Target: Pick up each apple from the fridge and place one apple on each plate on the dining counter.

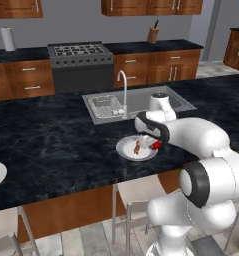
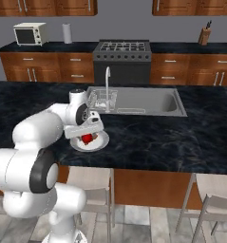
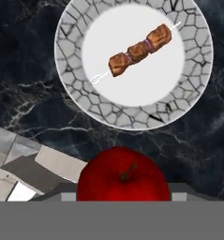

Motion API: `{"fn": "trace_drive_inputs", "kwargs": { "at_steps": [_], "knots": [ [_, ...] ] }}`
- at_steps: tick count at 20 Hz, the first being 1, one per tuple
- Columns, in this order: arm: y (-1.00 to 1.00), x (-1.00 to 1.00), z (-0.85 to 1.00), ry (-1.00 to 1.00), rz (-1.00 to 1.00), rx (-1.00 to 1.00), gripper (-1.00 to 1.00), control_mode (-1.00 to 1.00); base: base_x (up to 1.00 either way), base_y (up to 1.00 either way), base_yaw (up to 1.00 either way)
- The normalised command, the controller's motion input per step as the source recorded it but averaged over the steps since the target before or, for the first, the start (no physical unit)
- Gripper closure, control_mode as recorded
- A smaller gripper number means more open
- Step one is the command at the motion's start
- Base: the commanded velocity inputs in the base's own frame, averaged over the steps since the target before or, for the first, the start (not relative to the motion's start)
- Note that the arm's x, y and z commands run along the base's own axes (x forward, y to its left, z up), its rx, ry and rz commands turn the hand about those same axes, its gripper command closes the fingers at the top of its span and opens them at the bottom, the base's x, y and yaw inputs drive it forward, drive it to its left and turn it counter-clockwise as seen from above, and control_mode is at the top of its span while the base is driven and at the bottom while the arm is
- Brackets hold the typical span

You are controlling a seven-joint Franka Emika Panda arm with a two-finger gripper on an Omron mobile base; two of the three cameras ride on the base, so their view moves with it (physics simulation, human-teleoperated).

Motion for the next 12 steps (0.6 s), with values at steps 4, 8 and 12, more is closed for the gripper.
{"fn": "trace_drive_inputs", "kwargs": {
  "at_steps": [4,8,12],
  "knots": [
    [-0.13,0.76,-0.31,0.0,0.15,0.0,1.0,-1.0,0.0,0.0,0.0],
    [-0.07,0.59,-0.36,0.0,0.12,0.0,1.0,-1.0,0.0,0.0,0.0],
    [0.03,0.37,-0.44,0.0,0.02,0.0,1.0,-1.0,0.0,0.0,0.0]
  ]
}}
